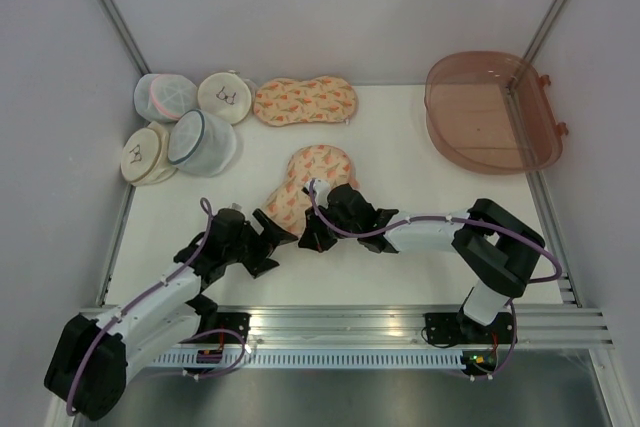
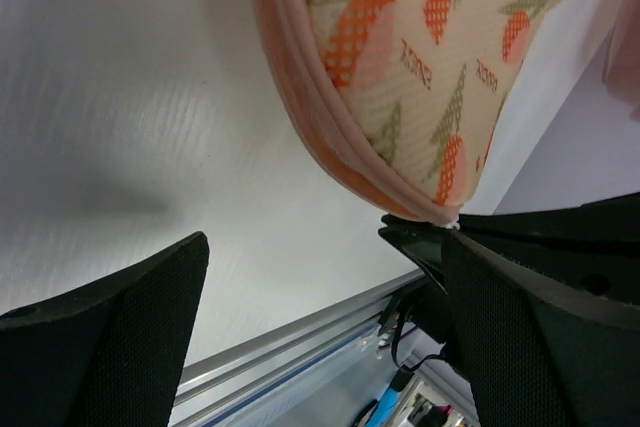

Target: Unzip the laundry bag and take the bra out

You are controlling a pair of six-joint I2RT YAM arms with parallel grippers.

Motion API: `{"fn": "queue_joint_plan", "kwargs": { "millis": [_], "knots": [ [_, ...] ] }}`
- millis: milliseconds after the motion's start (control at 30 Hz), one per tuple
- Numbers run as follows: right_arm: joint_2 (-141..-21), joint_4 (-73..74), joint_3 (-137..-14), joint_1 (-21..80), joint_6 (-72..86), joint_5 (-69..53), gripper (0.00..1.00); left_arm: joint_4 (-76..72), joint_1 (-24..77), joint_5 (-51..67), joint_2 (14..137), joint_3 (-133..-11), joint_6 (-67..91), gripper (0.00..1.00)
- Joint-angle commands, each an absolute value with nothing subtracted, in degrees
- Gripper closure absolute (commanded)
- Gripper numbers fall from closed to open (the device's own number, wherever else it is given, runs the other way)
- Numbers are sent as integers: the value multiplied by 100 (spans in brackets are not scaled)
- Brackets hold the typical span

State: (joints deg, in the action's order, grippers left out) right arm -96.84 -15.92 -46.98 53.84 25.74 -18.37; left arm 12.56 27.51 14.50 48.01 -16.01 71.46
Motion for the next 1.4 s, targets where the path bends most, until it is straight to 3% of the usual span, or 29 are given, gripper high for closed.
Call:
{"fn": "queue_joint_plan", "kwargs": {
  "millis": [0, 300, 400, 500, 533, 567, 600, 733, 1033, 1367],
  "knots": [
    [-9642, -1952, -4895, 5432, 2523, -1872, 99, 370, 2786, 854, 5131, -1529, 7795, 1],
    [-9536, -1881, -4746, 5519, 2382, -1846, 100, -404, 2795, 414, 5967, -2039, 7910, 2],
    [-9484, -1881, -4676, 5519, 2356, -1837, 100, -605, 2795, 343, 6108, -2030, 7937, 9],
    [-9422, -1854, -4650, 5520, 2320, -1828, 100, -851, 2795, 290, 6231, -1978, 7945, 32],
    [-9413, -1846, -4641, 5528, 2303, -1819, 100, -896, 2795, 290, 6258, -1978, 7937, 52],
    [-9404, -1811, -4632, 5520, 2294, -1785, 99, -923, 2795, 299, 6310, -1986, 7945, 61],
    [-9396, -1767, -4632, 5520, 2277, -1767, 100, -923, 2795, 308, 6354, -2021, 7937, 79],
    [-9360, -1565, -4684, 5528, 2197, -1618, 99, -844, 2795, 273, 6363, -2083, 7893, 98],
    [-9360, 797, -5308, 5528, 1749, 382, 100, -615, 2690, 97, 6556, -2478, 6726, 98],
    [-9623, 1169, -5387, 5449, 1784, 1669, 99, -589, 2470, 1554, 7804, -3557, 4889, 98]
  ]
}}
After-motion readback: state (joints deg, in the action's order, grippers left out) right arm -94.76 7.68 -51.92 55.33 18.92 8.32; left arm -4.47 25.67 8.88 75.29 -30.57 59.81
